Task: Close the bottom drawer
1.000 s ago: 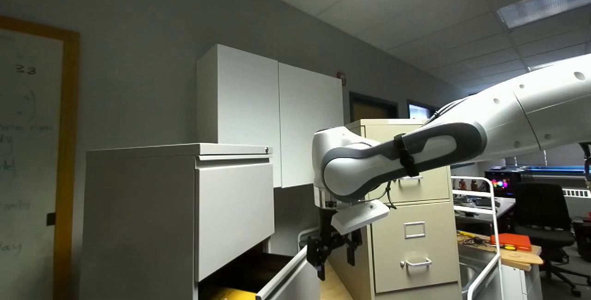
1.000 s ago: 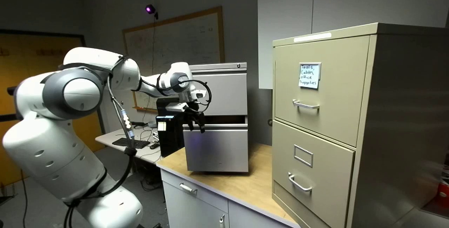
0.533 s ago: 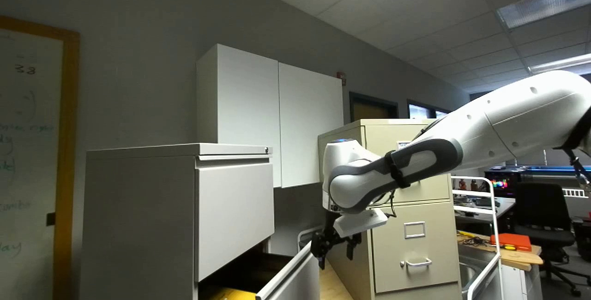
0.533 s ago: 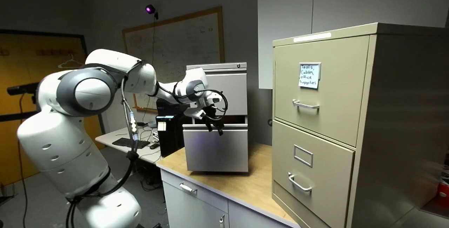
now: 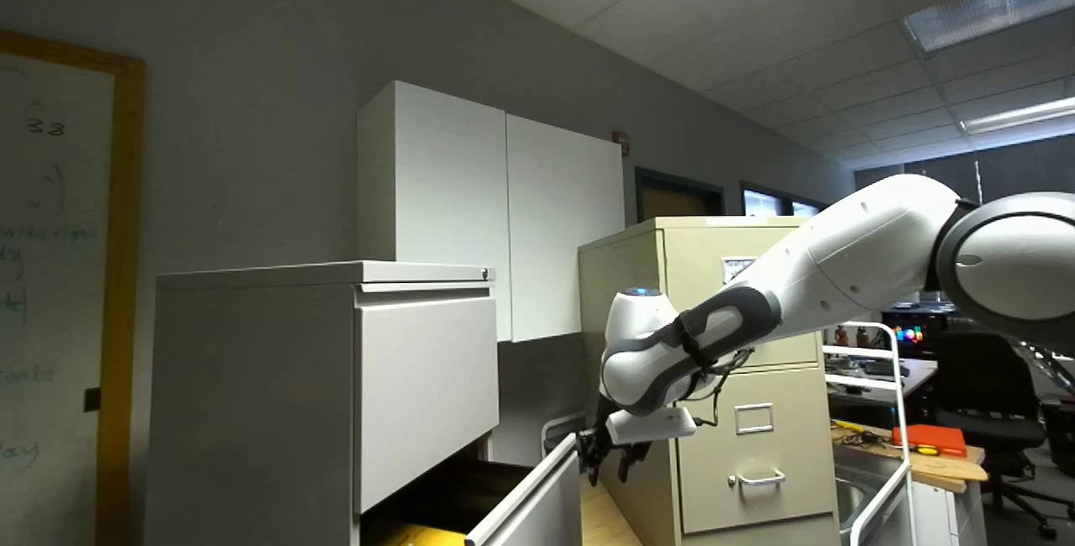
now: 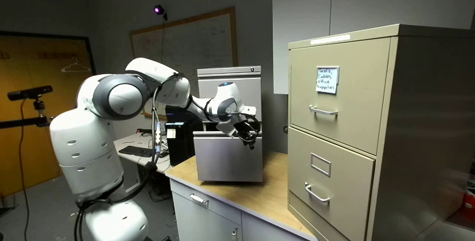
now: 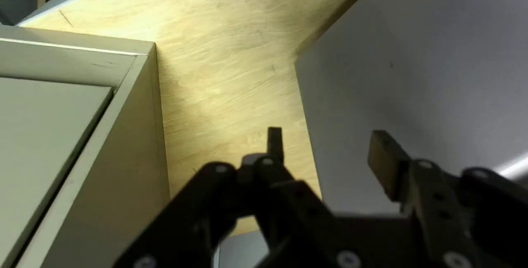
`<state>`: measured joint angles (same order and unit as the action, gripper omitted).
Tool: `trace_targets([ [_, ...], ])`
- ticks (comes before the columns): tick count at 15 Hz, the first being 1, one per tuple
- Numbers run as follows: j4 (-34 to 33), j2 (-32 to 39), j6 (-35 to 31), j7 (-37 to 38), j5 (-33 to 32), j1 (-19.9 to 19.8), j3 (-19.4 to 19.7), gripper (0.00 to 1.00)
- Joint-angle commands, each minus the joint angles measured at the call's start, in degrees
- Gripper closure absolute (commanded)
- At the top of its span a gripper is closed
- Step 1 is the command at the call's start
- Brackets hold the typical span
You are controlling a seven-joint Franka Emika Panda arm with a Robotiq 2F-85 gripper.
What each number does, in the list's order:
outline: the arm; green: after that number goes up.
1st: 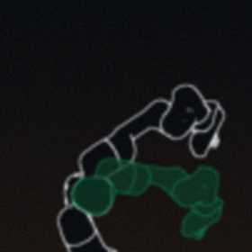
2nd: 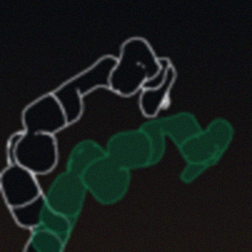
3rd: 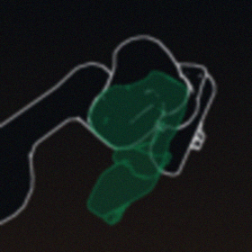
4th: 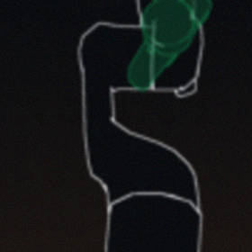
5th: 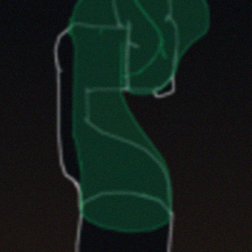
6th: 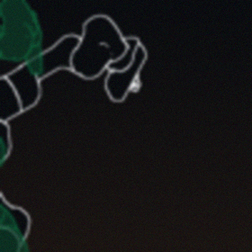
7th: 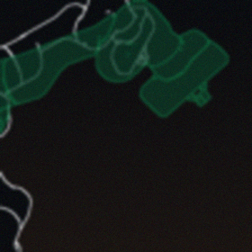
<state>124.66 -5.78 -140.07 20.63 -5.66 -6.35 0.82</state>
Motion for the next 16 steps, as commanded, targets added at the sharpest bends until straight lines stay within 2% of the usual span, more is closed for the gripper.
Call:
trace_targets([
  [1,-4.7,5.1,-3.2,-1.0,5.3,0.6,1.6,0.72],
  [3,-6.2,6.9,-5.3,-2.3,10.0,1.0,1.8,0.88],
  [7,-10.7,10.3,-8.1,-6.9,20.6,2.2,0.8,1.0],
  [11,-15.1,13.4,-7.9,-12.5,27.6,2.5,-0.1,0.94],
  [16,-22.2,18.2,-6.5,-18.6,33.8,2.1,-1.6,0.95],
])
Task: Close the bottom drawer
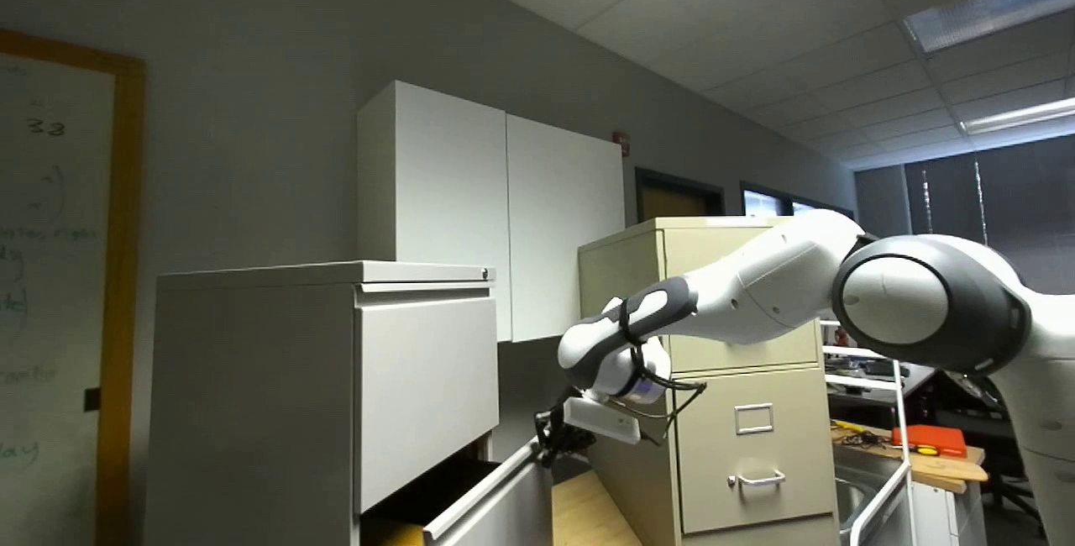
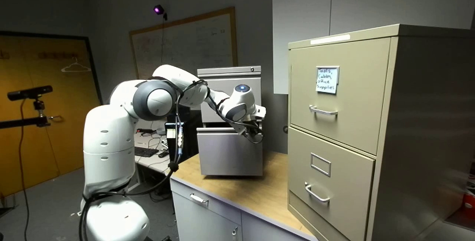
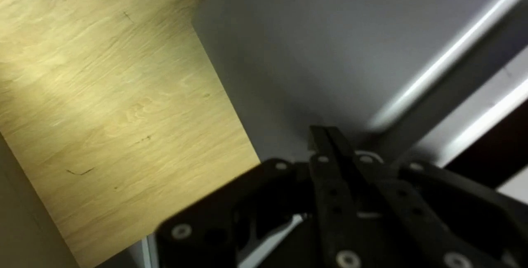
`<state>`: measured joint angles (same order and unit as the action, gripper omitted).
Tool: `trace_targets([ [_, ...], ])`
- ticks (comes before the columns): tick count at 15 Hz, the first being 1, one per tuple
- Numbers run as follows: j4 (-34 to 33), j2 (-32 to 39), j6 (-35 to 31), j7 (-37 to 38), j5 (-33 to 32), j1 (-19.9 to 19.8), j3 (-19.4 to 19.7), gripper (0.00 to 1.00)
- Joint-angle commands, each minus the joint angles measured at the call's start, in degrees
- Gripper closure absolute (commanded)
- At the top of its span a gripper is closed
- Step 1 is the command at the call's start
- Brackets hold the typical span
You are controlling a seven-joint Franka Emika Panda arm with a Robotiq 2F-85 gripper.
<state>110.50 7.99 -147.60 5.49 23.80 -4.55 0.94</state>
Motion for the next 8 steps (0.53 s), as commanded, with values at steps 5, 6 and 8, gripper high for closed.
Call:
trace_targets([
  [5,-16.3,9.5,4.0,-4.5,4.3,0.2,-3.7,0.96],
  [6,-18.1,10.8,4.6,-4.4,3.9,0.2,-3.9,0.96],
  [8,-21.4,12.7,5.9,-4.3,3.5,0.2,-4.4,0.96],
])
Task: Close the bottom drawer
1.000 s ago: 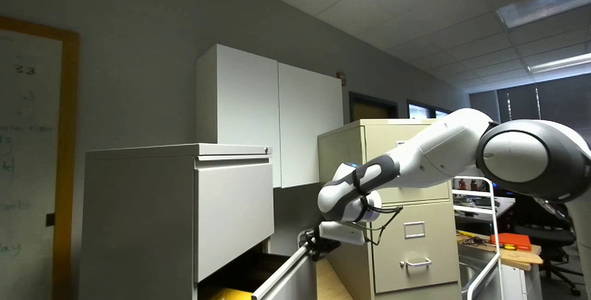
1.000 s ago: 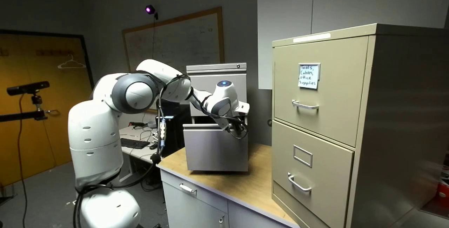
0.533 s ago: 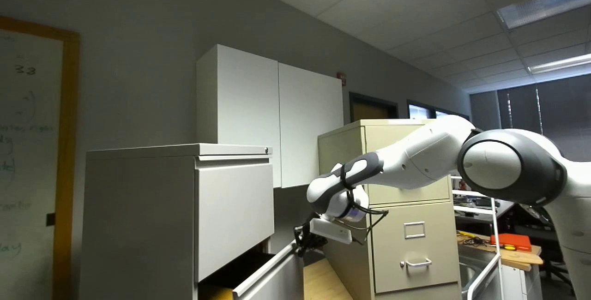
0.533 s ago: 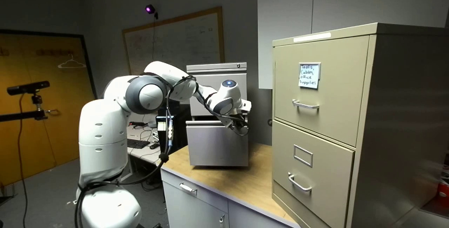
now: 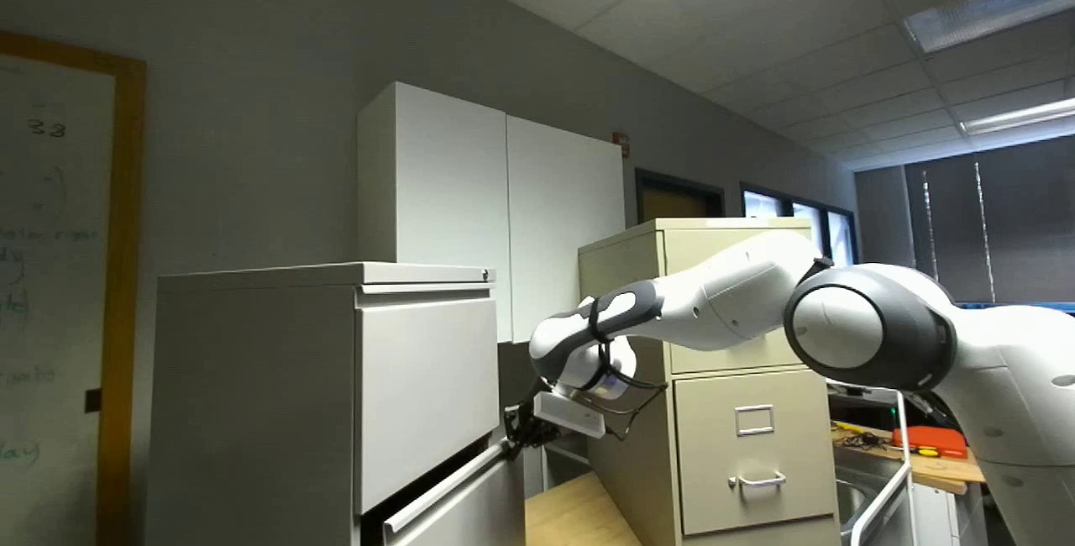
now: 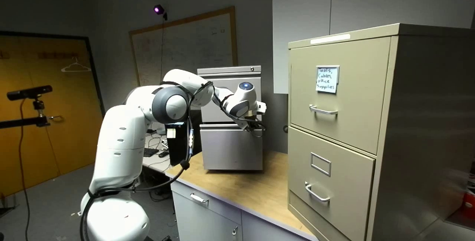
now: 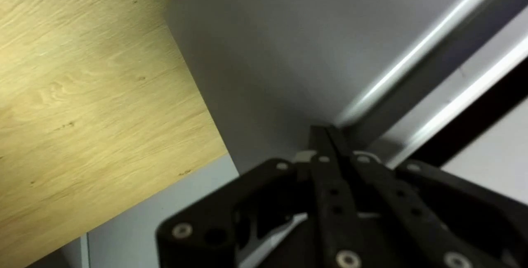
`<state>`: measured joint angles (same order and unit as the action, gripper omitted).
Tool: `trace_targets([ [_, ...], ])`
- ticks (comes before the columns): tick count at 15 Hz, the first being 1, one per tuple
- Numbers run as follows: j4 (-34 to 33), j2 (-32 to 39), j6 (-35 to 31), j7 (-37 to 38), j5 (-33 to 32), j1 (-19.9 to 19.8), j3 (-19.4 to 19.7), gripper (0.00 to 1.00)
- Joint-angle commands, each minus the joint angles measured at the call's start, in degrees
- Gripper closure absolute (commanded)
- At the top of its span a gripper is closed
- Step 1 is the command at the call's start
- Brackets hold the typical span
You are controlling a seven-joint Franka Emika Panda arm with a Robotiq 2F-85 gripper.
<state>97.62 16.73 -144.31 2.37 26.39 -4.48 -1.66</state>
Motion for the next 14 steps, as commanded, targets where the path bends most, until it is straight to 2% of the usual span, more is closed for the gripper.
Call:
trace_targets([
  [1,-10.0,4.9,3.3,-1.0,0.7,0.2,-2.1,0.96],
  [10,-19.0,11.1,7.3,-1.0,-0.6,0.1,-3.2,0.95],
  [14,-18.4,9.8,10.5,-0.1,-3.0,0.4,-2.2,0.96],
])
